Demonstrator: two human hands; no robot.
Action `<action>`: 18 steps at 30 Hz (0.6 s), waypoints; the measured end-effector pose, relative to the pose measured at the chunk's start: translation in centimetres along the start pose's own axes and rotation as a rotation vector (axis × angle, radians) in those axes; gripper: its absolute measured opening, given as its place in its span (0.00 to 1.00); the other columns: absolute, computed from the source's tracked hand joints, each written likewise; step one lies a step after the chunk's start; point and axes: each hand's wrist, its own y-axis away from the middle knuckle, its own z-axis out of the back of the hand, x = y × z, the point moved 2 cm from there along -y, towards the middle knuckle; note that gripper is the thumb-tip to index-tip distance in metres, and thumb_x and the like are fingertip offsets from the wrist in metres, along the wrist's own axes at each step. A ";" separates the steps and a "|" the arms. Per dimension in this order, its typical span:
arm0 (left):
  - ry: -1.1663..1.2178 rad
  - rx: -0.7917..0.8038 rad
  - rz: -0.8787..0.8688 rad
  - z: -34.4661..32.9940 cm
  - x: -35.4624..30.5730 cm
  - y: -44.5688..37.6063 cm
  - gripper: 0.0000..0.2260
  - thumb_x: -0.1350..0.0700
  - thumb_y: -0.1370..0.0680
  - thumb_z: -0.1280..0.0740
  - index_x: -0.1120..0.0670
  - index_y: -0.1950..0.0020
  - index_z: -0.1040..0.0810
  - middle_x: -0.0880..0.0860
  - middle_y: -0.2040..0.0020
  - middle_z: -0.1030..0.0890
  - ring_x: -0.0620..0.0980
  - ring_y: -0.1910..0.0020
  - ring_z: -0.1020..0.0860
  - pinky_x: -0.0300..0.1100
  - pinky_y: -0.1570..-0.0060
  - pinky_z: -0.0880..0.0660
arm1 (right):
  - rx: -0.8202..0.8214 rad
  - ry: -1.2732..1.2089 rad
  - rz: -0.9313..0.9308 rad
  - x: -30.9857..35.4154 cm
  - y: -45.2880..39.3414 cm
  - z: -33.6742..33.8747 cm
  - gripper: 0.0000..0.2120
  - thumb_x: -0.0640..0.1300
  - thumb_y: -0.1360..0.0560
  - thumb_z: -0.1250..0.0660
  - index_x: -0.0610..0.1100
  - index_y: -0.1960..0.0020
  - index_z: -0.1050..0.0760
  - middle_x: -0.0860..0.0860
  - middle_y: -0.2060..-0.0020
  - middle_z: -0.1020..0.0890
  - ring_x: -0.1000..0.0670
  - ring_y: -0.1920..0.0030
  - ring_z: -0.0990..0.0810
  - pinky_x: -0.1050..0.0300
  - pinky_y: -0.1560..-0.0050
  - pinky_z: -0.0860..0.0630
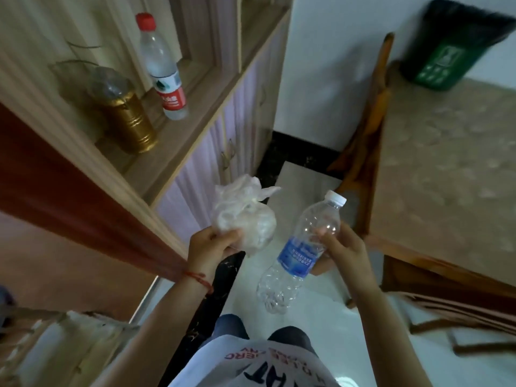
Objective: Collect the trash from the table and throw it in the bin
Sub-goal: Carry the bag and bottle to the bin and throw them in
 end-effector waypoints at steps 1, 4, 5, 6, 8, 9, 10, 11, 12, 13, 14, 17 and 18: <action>-0.016 0.022 -0.002 -0.5 -0.1 -0.4 0.05 0.67 0.30 0.31 0.59 0.64 0.22 0.55 0.63 0.20 0.45 0.67 0.19 0.33 0.72 0.23 | -0.042 -0.009 -0.010 -0.1 0.2 0.4 0.13 0.52 0.32 0.35 0.51 0.49 0.25 0.48 0.55 0.17 0.49 0.57 0.17 0.60 0.58 0.19; -0.055 0.098 0.013 -2.3 -0.5 -1.2 0.06 0.68 0.30 0.31 0.61 0.65 0.23 0.52 0.70 0.19 0.41 0.73 0.20 0.32 0.74 0.24 | -0.149 -0.035 -0.035 -0.8 0.6 1.6 0.12 0.49 0.30 0.34 0.49 0.48 0.24 0.45 0.56 0.18 0.43 0.59 0.19 0.54 0.59 0.23; -0.060 0.121 0.021 -2.8 -0.5 -1.6 0.06 0.69 0.30 0.31 0.60 0.65 0.23 0.49 0.73 0.18 0.41 0.74 0.20 0.33 0.74 0.23 | -0.174 -0.036 -0.041 -1.2 0.6 1.9 0.11 0.48 0.29 0.34 0.47 0.47 0.24 0.43 0.55 0.18 0.41 0.60 0.20 0.54 0.59 0.24; -0.062 0.144 0.030 -3.3 -0.6 -1.9 0.07 0.69 0.30 0.32 0.59 0.65 0.23 0.48 0.75 0.19 0.41 0.74 0.21 0.33 0.74 0.23 | -0.194 -0.032 -0.050 -1.4 0.5 2.3 0.12 0.47 0.28 0.34 0.46 0.46 0.24 0.42 0.55 0.18 0.41 0.59 0.19 0.55 0.59 0.23; -0.063 0.192 0.039 -4.3 -0.8 -2.5 0.06 0.69 0.30 0.32 0.59 0.63 0.22 0.46 0.75 0.18 0.41 0.72 0.20 0.34 0.72 0.21 | -0.221 -0.031 -0.063 -1.7 0.2 2.9 0.14 0.47 0.28 0.34 0.44 0.44 0.25 0.45 0.54 0.17 0.49 0.58 0.17 0.62 0.62 0.21; -0.062 0.209 0.044 -4.8 -1.0 -2.8 0.05 0.69 0.30 0.32 0.59 0.61 0.22 0.46 0.74 0.18 0.41 0.71 0.19 0.34 0.71 0.21 | -0.232 -0.032 -0.066 -1.7 0.0 3.1 0.16 0.48 0.29 0.33 0.44 0.44 0.25 0.46 0.54 0.17 0.52 0.58 0.17 0.63 0.62 0.20; -0.061 0.219 0.047 -5.3 -1.3 -3.2 0.05 0.69 0.30 0.32 0.60 0.60 0.22 0.48 0.73 0.17 0.42 0.70 0.19 0.35 0.71 0.21 | -0.240 -0.032 -0.067 -1.6 -0.4 3.4 0.18 0.51 0.31 0.33 0.44 0.44 0.25 0.47 0.54 0.17 0.52 0.58 0.17 0.62 0.62 0.20; -0.063 0.223 0.050 -5.9 -1.5 -3.7 0.04 0.69 0.30 0.32 0.61 0.58 0.22 0.49 0.70 0.17 0.43 0.70 0.19 0.34 0.71 0.21 | -0.246 -0.028 -0.067 -1.5 -0.8 3.6 0.20 0.53 0.33 0.34 0.44 0.44 0.25 0.47 0.53 0.17 0.51 0.57 0.17 0.61 0.60 0.20; -0.067 0.224 0.054 -6.4 -1.6 -4.2 0.04 0.69 0.30 0.32 0.62 0.57 0.22 0.52 0.67 0.18 0.44 0.68 0.19 0.34 0.71 0.21 | -0.250 -0.021 -0.066 -1.4 -1.3 3.9 0.23 0.55 0.33 0.34 0.44 0.43 0.26 0.47 0.53 0.17 0.51 0.56 0.17 0.60 0.59 0.20; -0.071 0.223 0.057 -7.0 -1.8 -4.8 0.04 0.69 0.30 0.32 0.62 0.57 0.22 0.53 0.64 0.19 0.45 0.67 0.20 0.35 0.71 0.21 | -0.254 -0.016 -0.063 -1.3 -1.9 4.1 0.24 0.55 0.34 0.35 0.44 0.42 0.26 0.48 0.52 0.18 0.50 0.55 0.17 0.61 0.58 0.21; -0.072 0.222 0.058 -7.6 -2.0 -5.4 0.04 0.69 0.30 0.32 0.64 0.56 0.22 0.55 0.62 0.20 0.46 0.66 0.20 0.35 0.70 0.21 | -0.258 -0.015 -0.060 -1.1 -2.7 4.4 0.25 0.55 0.34 0.35 0.44 0.41 0.27 0.48 0.52 0.18 0.50 0.54 0.18 0.62 0.57 0.21; -0.073 0.224 0.042 -9.7 -2.6 -7.7 0.08 0.69 0.29 0.32 0.67 0.51 0.23 0.55 0.63 0.20 0.49 0.62 0.21 0.36 0.68 0.20 | -0.260 -0.024 -0.042 -0.9 -5.7 5.5 0.23 0.55 0.34 0.36 0.44 0.43 0.26 0.48 0.51 0.18 0.48 0.52 0.18 0.59 0.54 0.21; -0.073 0.223 0.034 -10.4 -3.0 -8.6 0.07 0.69 0.29 0.32 0.67 0.52 0.22 0.53 0.64 0.19 0.49 0.63 0.21 0.36 0.69 0.20 | -0.259 -0.030 -0.037 -0.7 -6.8 5.8 0.22 0.54 0.33 0.35 0.44 0.43 0.26 0.47 0.51 0.18 0.47 0.52 0.18 0.56 0.52 0.21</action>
